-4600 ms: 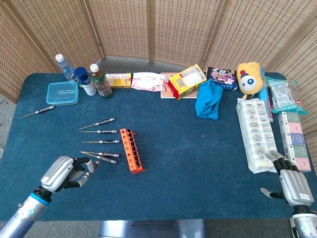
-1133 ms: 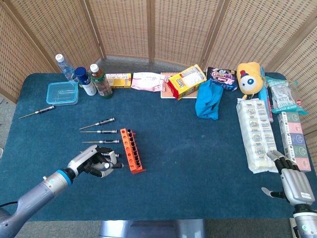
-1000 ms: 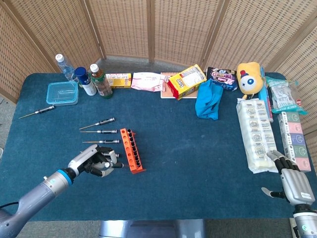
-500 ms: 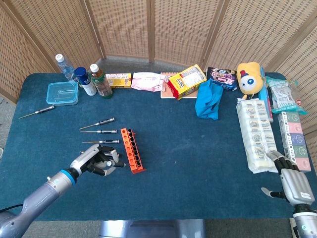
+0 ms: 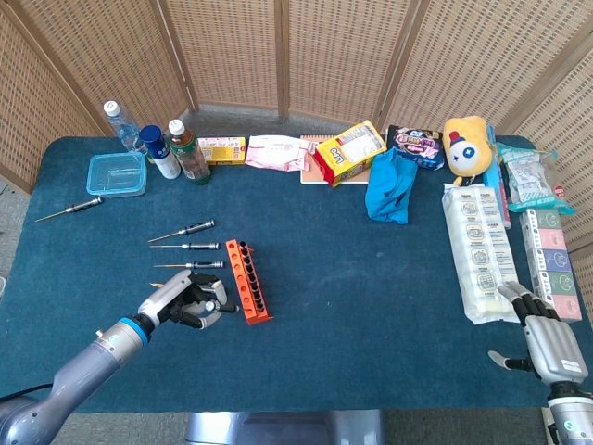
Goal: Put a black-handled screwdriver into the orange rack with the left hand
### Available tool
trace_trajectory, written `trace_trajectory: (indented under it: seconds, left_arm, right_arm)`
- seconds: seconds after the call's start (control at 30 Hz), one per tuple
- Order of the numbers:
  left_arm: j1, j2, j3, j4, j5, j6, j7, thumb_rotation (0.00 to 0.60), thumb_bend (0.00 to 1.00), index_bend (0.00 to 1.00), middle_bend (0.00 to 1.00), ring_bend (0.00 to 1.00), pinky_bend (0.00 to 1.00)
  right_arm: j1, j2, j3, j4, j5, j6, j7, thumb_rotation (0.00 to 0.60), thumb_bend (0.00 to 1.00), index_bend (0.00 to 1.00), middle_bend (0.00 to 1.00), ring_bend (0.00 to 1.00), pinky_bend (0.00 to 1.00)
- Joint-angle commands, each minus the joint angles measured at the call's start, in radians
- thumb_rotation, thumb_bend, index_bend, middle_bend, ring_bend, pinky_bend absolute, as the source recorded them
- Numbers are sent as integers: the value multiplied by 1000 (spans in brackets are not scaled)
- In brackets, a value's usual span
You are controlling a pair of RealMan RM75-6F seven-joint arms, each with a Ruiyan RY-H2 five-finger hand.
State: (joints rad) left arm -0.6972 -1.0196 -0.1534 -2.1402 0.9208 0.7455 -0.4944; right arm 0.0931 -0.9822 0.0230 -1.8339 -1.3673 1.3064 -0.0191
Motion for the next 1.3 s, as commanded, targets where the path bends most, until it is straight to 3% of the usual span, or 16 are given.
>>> trace_trajectory:
  seconds: [0.03,0.2,0.57,1.03,1.3]
  left_arm:
    - [-6,-10,-6,-2,-18,3,17,600,408,477,1000,1000,1000]
    - [-18,-11,-15,-17,-46,6,56,600,409,431,1000,1000,1000]
    - [-63,-11,-31,-58,-144,48,157,600,409,429,1000,1000,1000]
    - [-4,55,-74,-98,-86,111,142,600,404,425,1000,1000,1000]
    - [-18,-17,-50,-63,-121,207,287,600,405,425,1000,1000,1000]
  right_arm:
    - [0,0,-1,-1,-1,0,0,600,125,128,62,123,138]
    - [2,0,-1,0,1,-4,1,600,125,128,63,123,138]
    - [2,4,0,0,4,-6,8,600,125,128,63,123,138]
    - [3,4,-1,-2,6,-10,4,600,125,128,63,125,138]
    - [4,2,0,-3,11,-11,-3,600,125,128,63,126,138]
